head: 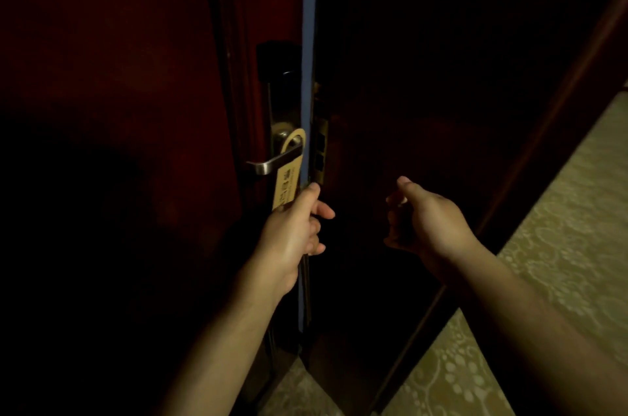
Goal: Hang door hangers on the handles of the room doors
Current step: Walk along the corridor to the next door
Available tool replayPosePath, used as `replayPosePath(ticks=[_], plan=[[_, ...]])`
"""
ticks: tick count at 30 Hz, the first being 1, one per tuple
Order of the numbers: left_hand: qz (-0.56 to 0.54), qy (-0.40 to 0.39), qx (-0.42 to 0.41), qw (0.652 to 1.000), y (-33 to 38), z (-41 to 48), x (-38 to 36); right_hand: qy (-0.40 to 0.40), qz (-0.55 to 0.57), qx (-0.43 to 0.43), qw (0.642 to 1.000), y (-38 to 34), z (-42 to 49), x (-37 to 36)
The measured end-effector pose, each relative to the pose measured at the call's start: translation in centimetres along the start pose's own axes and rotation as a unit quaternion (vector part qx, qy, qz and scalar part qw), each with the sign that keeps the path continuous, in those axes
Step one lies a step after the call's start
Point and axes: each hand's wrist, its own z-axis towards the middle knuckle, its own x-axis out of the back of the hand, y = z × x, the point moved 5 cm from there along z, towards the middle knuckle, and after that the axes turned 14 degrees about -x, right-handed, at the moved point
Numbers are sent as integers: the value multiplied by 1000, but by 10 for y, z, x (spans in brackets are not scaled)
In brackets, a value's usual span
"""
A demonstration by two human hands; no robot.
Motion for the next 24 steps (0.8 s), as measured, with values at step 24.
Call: replayPosePath(ticks=[24], plan=[[-80,-268,0,960,16,-196,-321,218,204,67,952,103,-225,340]])
